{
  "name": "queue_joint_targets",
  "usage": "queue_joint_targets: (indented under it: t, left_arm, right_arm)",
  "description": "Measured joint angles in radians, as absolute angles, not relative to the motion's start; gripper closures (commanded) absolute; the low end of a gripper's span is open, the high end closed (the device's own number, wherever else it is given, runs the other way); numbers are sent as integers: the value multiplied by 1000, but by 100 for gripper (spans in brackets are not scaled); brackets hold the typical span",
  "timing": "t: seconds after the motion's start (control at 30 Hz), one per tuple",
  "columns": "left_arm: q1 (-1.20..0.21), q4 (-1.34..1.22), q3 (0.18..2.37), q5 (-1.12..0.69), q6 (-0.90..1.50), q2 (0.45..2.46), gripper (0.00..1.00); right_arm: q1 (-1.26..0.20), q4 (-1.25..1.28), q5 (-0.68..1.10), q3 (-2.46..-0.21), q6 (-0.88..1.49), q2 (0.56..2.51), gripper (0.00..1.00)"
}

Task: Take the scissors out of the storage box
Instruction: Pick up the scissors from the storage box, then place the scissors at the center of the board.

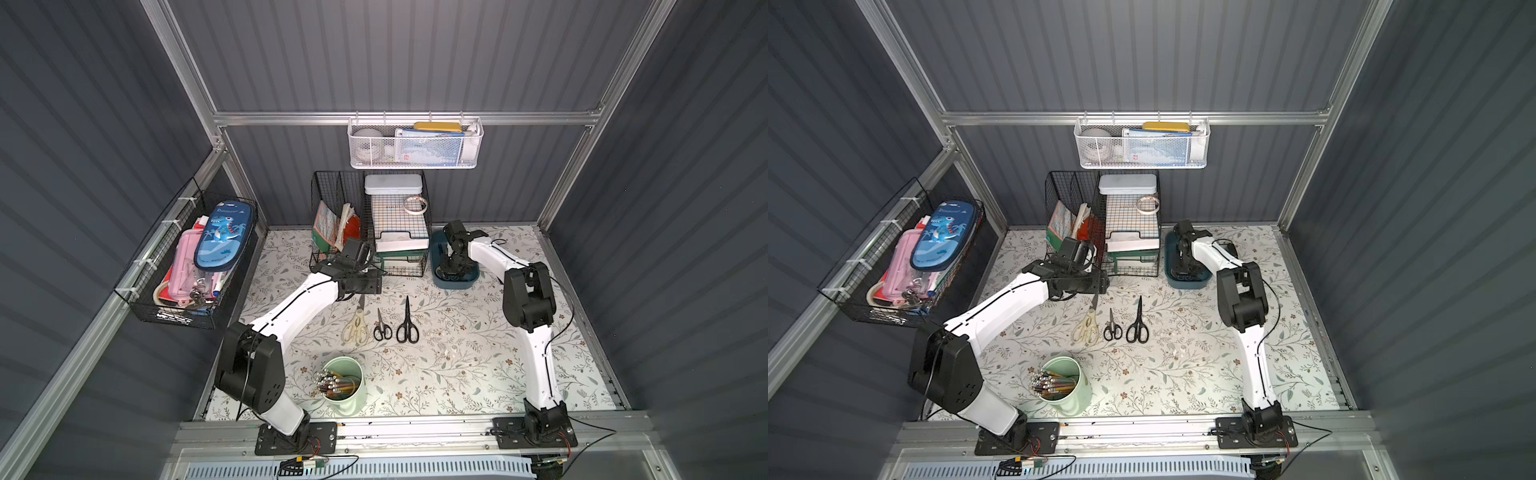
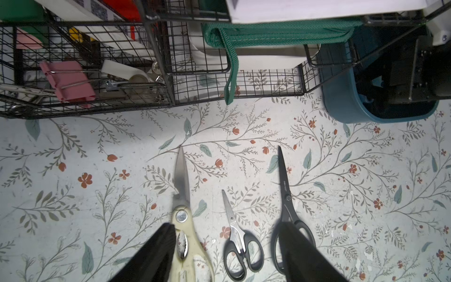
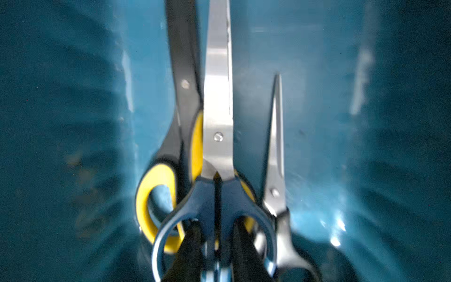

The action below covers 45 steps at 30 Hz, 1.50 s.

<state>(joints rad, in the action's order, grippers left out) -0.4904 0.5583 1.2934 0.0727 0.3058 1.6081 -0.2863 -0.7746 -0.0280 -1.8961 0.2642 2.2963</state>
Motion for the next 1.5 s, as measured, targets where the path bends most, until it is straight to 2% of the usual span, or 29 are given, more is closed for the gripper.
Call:
queue_joint_targets:
  t: [0.53, 0.73, 0.87, 0.97, 1.1, 1.37, 1.5]
  left_arm:
    - [-490, 554, 1293, 78, 301, 1600, 28]
    - [-490, 554, 1293, 76, 302, 1569, 27]
    - [-490, 554, 1293, 76, 302, 1553, 27]
    - [-490, 554, 1293, 75, 303, 1553, 27]
    - [-490, 553, 1293, 72, 303, 1553, 27]
    - [-490, 555, 1293, 74, 303, 1549, 27]
    - [-490, 556, 1290, 79, 303, 1533, 27]
  right_arm:
    - [-297, -756, -36, -1819, 248, 2054, 98]
    - [-383, -778, -57, -1591, 270, 1840, 97]
    - [-503, -787, -54, -1395, 323, 1680, 96]
    - [-585, -773, -49, -1275, 373, 1629, 97]
    - [-646, -732, -42, -1172, 451, 1660, 96]
    - [-692, -619, -45, -1172, 580, 1814, 96]
    - [-698, -591, -45, -1172, 614, 1843, 91]
